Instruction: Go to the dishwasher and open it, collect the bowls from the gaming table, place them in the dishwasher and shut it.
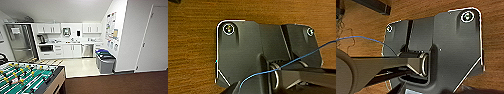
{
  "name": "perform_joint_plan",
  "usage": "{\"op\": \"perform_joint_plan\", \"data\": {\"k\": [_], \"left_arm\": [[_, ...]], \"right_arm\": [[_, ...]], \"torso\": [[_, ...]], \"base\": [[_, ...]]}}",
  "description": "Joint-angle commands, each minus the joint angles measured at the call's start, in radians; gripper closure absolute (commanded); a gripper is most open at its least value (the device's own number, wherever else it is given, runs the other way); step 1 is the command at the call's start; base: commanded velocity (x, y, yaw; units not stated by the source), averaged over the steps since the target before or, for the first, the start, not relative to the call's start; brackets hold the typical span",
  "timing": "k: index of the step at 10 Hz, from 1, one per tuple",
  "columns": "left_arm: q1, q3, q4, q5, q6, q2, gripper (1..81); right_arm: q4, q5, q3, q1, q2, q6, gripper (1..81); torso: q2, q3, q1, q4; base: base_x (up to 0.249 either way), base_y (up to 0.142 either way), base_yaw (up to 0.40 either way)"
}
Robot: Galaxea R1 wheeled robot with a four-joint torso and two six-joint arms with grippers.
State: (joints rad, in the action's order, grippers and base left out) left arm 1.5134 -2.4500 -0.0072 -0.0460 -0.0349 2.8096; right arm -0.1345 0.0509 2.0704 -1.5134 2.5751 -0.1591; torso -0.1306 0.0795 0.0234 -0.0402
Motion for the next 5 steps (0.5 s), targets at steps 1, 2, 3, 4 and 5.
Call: {"op": "perform_joint_plan", "data": {"k": [1, 2, 3, 4, 5], "left_arm": [[-0.043, 0.003, -0.005, 0.049, -0.003, -0.01, 1.0], [-0.043, 0.003, -0.005, 0.049, -0.003, -0.008, 1.0], [-0.041, 0.003, -0.005, 0.04, -0.003, -0.008, 1.0], [-0.041, 0.003, -0.005, 0.037, -0.003, -0.007, 1.0], [-0.04, 0.003, -0.005, 0.037, -0.003, -0.007, 1.0]], "right_arm": [[-0.013, 0.063, 0.0, 0.054, -0.02, -0.003, 1.0], [-0.011, 0.063, 0.005, 0.054, -0.02, -0.003, 1.0], [-0.011, 0.063, 0.011, 0.054, -0.019, -0.002, 1.0], [-0.013, 0.064, 0.016, 0.054, -0.017, -0.002, 1.0], [-0.013, 0.063, 0.017, 0.054, -0.017, -0.002, 1.0]], "torso": [[0.0, 0.0, 0.0, 0.0], [0.0, 0.0, 0.0, 0.0], [0.0, 0.0, -0.001, 0.0], [0.0, 0.0, -0.001, 0.0], [0.0, 0.0, -0.001, 0.0]], "base": [[0.223, 0.0, 0.0], [0.226, 0.0, 0.0], [0.243, 0.0, 0.0], [0.252, 0.0, 0.0], [0.252, 0.0, 0.0]]}}
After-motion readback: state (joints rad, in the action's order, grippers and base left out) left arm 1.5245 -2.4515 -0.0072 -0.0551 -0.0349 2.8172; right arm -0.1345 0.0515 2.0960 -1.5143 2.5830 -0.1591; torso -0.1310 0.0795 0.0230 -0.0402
